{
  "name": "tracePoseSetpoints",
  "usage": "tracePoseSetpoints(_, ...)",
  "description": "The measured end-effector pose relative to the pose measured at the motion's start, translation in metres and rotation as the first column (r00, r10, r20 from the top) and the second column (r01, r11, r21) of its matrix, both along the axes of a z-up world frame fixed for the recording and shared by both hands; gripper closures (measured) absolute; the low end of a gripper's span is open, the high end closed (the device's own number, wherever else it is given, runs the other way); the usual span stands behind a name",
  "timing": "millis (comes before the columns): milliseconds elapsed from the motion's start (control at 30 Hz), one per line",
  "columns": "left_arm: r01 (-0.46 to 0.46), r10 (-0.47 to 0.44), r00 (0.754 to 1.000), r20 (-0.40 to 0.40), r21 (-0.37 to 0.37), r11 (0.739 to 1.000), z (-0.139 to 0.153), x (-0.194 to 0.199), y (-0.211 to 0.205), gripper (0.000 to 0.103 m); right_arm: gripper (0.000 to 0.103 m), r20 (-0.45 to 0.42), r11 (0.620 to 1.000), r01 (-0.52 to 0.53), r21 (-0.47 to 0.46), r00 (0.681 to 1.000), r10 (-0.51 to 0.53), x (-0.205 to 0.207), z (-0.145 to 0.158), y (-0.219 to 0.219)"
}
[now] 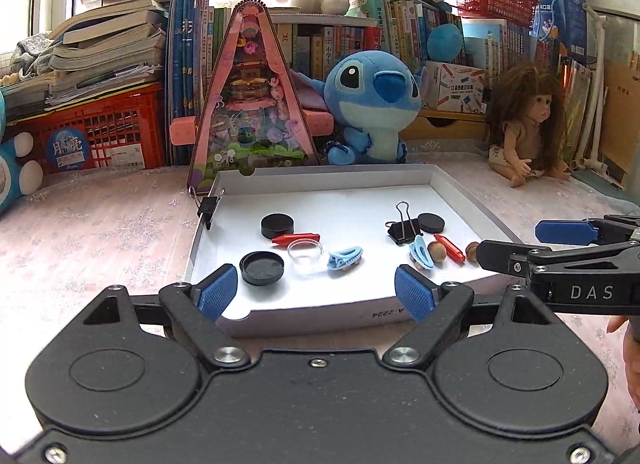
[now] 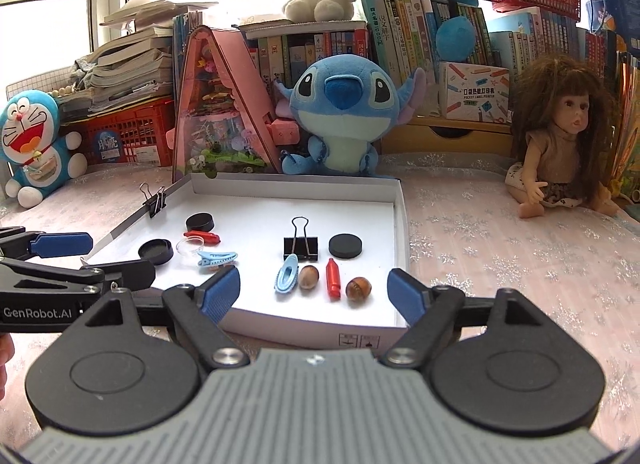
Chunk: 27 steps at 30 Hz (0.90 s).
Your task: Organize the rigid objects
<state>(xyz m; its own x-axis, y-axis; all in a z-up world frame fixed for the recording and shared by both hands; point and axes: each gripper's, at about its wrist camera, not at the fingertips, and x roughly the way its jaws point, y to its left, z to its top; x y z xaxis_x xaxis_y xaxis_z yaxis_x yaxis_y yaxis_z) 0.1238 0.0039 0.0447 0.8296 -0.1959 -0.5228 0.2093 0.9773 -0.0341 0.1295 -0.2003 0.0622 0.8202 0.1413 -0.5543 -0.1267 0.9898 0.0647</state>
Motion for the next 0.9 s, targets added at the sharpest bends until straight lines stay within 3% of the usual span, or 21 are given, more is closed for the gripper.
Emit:
tracePoseSetpoints(500,-0.028,0.028,0.998,-0.063,0.005,1.0,-0.026,-0.015,0.002,0.018,0.013,-0.051,1.0,-0.007,-0.027,0.999,0.006,-0.017,-0.023,0.002)
tracePoseSetpoints(733,-0.073,0.077,0.991,-0.105,0.047,0.996,-0.046,-0.01,0.001,0.018,0.007,-0.093,0.998,-0.01,-0.068,0.996,0.003,-0.013,-0.04,0.007)
tracePoseSetpoints(900,-0.087,0.092,0.989,-0.118,0.052,0.995,-0.051,-0.006,0.001,0.012,0.006,-0.129,0.996,-0.012,-0.085,0.992,0.001,-0.008,-0.049,0.009)
